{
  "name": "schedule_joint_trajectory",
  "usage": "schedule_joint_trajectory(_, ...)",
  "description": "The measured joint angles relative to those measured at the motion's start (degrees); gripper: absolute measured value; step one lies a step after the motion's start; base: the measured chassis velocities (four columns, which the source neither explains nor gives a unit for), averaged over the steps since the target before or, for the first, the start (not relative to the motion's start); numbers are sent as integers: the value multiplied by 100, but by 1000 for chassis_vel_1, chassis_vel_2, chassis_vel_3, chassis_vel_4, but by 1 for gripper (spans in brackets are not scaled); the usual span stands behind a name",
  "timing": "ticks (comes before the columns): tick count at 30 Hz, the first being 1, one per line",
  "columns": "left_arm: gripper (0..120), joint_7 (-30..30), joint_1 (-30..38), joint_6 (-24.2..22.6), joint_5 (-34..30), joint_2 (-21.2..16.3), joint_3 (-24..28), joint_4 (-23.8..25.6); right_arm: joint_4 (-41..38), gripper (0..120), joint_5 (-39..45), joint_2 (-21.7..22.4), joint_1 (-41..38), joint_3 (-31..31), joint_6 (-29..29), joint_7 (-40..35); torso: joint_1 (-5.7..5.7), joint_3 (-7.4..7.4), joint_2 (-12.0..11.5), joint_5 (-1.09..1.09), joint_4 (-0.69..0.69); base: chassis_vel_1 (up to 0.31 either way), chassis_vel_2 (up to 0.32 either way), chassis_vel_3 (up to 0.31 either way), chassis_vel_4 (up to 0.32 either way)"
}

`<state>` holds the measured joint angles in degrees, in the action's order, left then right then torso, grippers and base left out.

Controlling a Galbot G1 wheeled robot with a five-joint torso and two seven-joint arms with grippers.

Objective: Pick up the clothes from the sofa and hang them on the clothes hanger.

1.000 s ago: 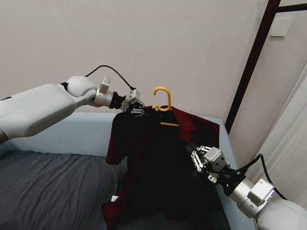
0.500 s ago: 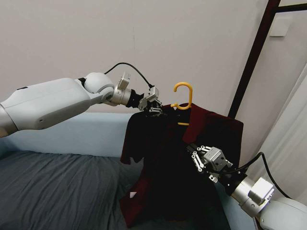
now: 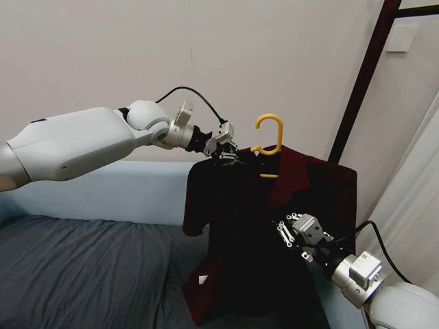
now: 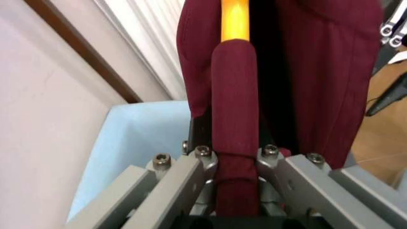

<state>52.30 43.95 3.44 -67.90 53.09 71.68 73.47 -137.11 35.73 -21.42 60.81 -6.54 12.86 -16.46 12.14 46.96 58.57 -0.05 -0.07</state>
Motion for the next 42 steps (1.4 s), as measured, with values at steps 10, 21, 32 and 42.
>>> schedule_joint_trajectory(10,3,165,-79,280,536,-280,-161,-166,-460,58,753,332,89,-535,458,-267,0,0,0,-2,1,0,0,0,0)
schedule_joint_trajectory(21,3,365,-474,510,1152,-498,-601,-331,-212,98,3684,935,-4,-3290,1851,319,0,0,0,0,-1,0,0,0,0)
schedule_joint_trajectory(32,3,690,-953,564,1286,-476,-1024,66,424,100,4726,1783,-413,-3217,1805,1582,0,0,0,2,0,0,0,0,0)
schedule_joint_trajectory(42,3,854,-1170,694,1439,-244,-1187,134,406,100,4822,2269,-417,-2884,1774,2031,0,0,0,1,-1,0,0,0,0)
